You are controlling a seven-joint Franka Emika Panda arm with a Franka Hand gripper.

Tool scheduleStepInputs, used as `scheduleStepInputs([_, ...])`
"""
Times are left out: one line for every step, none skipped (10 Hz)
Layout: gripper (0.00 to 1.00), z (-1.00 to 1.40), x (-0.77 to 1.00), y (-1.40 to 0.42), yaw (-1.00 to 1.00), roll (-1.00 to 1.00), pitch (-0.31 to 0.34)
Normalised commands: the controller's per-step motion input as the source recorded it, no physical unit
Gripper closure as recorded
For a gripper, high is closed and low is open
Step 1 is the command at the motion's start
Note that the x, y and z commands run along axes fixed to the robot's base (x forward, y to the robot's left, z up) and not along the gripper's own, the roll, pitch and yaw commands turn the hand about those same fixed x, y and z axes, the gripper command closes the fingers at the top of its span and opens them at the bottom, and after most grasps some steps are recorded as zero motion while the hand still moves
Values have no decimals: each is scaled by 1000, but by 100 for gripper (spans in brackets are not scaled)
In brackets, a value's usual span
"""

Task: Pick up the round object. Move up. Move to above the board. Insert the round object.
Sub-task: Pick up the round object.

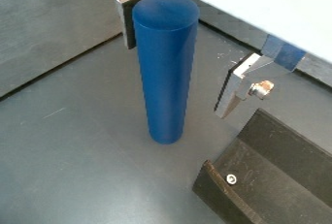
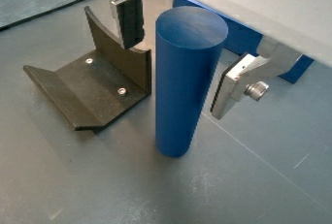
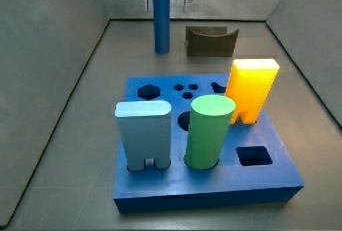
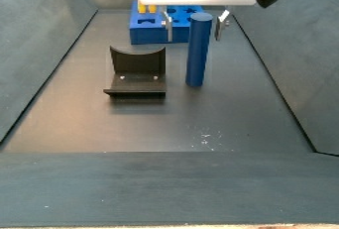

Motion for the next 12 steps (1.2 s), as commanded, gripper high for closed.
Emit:
scheduleStepInputs([0,0,0,0,0,0,0])
scheduleStepInputs([100,0,0,0,0,0,0])
scheduleStepInputs([100,0,0,0,0,0,0])
scheduleStepInputs([100,0,0,0,0,0,0])
scheduleStepInputs([100,0,0,0,0,0,0])
scheduleStepInputs([100,0,0,0,0,0,0])
scheduleStepInputs([100,0,0,0,0,0,0])
scheduleStepInputs([100,0,0,0,0,0,0])
scheduleStepInputs([100,0,0,0,0,0,0])
scheduleStepInputs([100,0,0,0,0,0,0])
scheduleStepInputs([100,0,0,0,0,0,0])
scheduleStepInputs([100,0,0,0,0,0,0])
